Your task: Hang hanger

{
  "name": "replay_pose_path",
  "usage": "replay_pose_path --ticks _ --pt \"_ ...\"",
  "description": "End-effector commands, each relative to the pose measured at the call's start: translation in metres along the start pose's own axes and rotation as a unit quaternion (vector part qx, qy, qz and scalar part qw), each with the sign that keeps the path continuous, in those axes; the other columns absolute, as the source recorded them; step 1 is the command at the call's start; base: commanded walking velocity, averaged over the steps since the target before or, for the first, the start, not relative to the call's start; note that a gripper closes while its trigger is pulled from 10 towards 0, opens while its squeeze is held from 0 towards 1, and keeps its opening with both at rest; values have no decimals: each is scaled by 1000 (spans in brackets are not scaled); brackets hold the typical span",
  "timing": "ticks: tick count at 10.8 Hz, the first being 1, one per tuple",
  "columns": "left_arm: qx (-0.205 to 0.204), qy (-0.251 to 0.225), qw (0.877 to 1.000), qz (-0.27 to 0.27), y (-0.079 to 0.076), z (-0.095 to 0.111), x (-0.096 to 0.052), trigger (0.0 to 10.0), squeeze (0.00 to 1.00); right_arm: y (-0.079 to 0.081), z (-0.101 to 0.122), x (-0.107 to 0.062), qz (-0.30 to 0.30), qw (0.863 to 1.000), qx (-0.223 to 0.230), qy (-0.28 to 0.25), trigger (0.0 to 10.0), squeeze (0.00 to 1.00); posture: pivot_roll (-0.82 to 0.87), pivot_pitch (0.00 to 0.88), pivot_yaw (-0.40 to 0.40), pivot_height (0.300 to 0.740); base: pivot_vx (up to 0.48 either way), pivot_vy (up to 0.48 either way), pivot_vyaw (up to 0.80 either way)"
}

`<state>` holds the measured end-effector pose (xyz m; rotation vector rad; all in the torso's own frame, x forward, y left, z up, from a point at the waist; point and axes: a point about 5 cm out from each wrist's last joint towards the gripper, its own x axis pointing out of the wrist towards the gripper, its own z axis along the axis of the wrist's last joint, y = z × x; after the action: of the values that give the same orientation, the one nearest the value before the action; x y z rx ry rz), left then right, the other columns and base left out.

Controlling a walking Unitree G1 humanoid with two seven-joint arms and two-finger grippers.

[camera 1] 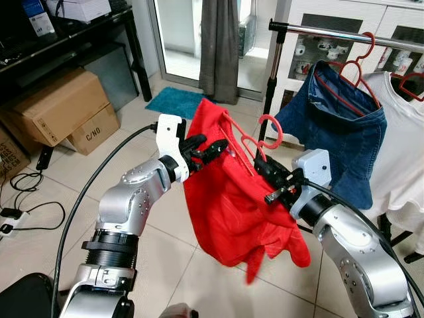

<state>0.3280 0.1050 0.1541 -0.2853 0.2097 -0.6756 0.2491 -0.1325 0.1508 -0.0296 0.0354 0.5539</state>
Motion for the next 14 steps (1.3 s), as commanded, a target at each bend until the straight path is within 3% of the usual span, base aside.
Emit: replay_pose_path --ticks 1,7,14 --pt "12 0 1000 -2 -2 1 0 0 0 -3 4 1 -4 1000 -9 -14 0 0 74 0 76 740 0 0 0" --pt "18 5 1000 -10 -5 -3 0 0 0 -3 3 3 -2 1000 -11 -12 0 0 80 0 73 740 0 0 0" --pt "16 -1 1000 24 7 -3 -5 0 0 -3 2 1 -7 1000 -9 -13 0 0 80 0 78 740 0 0 0"
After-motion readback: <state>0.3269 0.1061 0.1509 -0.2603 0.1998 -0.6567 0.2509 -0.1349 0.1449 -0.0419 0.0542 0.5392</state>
